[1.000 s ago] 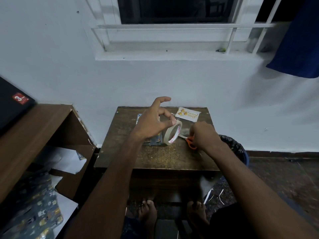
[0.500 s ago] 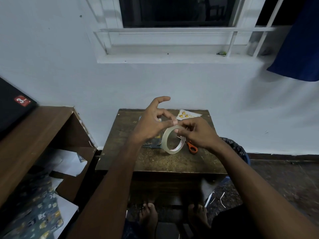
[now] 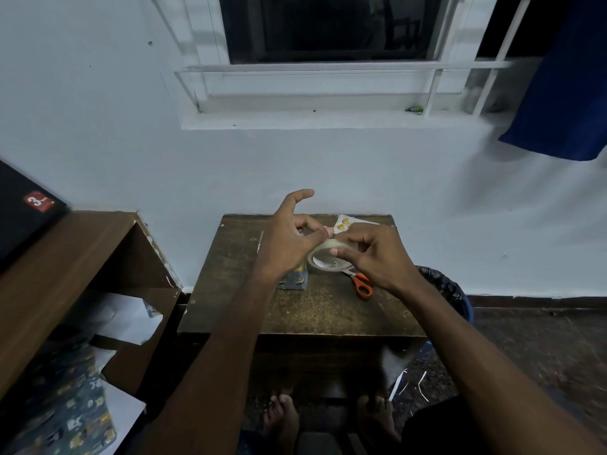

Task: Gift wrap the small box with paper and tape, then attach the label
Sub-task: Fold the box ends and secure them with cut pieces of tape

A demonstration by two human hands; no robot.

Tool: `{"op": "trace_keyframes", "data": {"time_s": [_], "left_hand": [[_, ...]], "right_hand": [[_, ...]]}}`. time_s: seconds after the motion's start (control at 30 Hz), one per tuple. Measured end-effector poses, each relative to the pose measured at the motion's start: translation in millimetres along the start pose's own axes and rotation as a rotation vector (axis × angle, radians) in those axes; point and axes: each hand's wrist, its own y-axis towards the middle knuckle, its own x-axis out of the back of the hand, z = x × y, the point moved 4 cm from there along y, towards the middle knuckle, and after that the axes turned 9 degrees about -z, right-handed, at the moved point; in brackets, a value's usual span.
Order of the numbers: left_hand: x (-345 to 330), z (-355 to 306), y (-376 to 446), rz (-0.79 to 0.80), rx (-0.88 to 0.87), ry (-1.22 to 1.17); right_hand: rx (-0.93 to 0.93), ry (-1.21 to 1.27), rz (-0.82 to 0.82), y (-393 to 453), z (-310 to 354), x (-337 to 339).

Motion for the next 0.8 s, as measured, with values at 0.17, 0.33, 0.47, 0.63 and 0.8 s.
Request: {"op": "trace_keyframes", "data": {"time_s": [0.17, 0.33, 0.47, 0.63, 0.8], "left_hand": [[-2, 3, 0, 0.024, 0.018, 0.103], [-4, 5, 0, 0.005, 0.03, 0.198], [-3, 2, 0, 0.019, 0.017, 0.203], [-2, 3, -1, 0.017, 0.019, 0.172], [1, 1, 0, -0.006, 0.056, 0.096]], "right_hand": [[0.102, -0.117, -0.001, 4, -5, 0], [0.166, -0.401, 0.055, 5, -12, -4], [0.033, -0.697, 0.188, 1, -27, -15], [-0.121, -0.746, 0.311, -2, -39, -34], [-0.19, -0.593, 0.288, 2, -33, -38]]}}
